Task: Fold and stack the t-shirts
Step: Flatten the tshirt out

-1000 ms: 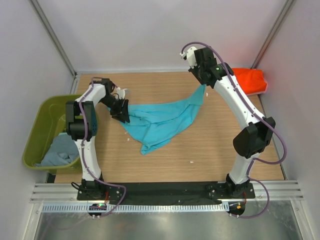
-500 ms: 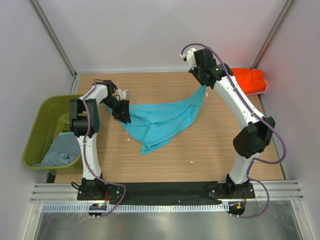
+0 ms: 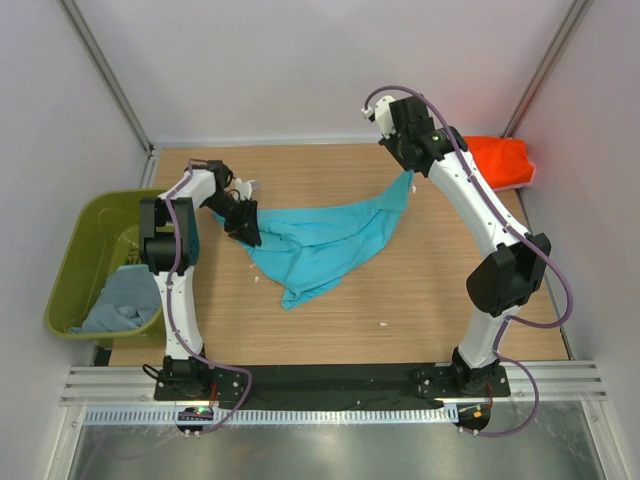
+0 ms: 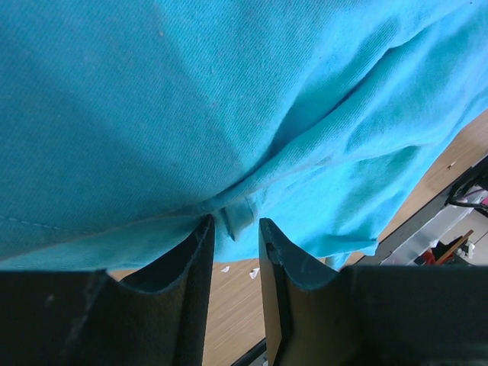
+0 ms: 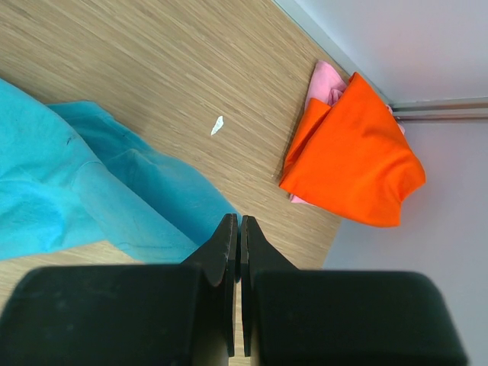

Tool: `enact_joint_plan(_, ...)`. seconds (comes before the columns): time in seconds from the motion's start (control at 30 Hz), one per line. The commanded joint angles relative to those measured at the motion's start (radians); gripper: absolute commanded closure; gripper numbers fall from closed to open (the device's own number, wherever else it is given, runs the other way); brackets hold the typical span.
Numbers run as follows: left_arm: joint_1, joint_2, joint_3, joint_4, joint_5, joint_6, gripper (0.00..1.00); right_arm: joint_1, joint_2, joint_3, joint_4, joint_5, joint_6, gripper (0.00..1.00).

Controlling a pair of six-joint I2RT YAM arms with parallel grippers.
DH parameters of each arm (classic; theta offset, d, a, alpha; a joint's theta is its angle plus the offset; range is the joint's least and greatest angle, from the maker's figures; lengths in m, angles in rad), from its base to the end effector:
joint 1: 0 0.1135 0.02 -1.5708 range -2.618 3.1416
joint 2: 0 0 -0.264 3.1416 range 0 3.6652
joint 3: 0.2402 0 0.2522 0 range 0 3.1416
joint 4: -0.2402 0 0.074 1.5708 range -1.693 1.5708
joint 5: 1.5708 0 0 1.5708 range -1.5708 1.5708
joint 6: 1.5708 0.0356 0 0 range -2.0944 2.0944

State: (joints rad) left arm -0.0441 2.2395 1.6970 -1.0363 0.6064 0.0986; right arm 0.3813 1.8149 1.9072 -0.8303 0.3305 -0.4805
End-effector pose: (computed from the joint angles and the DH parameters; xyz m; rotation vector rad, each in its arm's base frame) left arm 0.4223 -0.0389 0.1423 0.2094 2.9827 -0.9354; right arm 0.3773 0.1388 0.3795 -0.8036 2.1528 -0.4320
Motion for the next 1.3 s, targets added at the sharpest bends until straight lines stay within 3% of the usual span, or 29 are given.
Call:
enact_joint_plan(0.0,-0.010,-0.046,-0.011,0.024,0.013,-0.014,0.69,-0.007,-0.046,0.006,0.040,0.010,-0.007,0.99)
enact_joint_plan(0.33,-0.030,-0.058,-0.042,0.028,0.000,-0.014,0.73,-0.010,-0.048,0.006,0.042,0.012,-0.006,0.99)
enact_joint_plan(0.57,-0.030,-0.112,-0.048,0.048,-0.095,-0.037,0.74,-0.013,-0.051,0.007,0.040,0.004,-0.004,0.99)
enact_joint_plan(0.7,-0.039,-0.110,-0.049,0.033,-0.088,-0.042,0.78,-0.016,-0.049,0.013,0.040,0.002,-0.004,0.99)
enact_joint_plan(1.03,-0.082,-0.109,-0.080,0.044,-0.082,-0.053,0.78,-0.016,-0.045,0.023,0.039,-0.001,-0.003,0.99)
enact_joint_plan(1.27,-0.089,-0.107,-0.076,0.042,-0.086,-0.056,0.87,-0.024,-0.060,0.007,0.039,-0.001,-0.004,0.99)
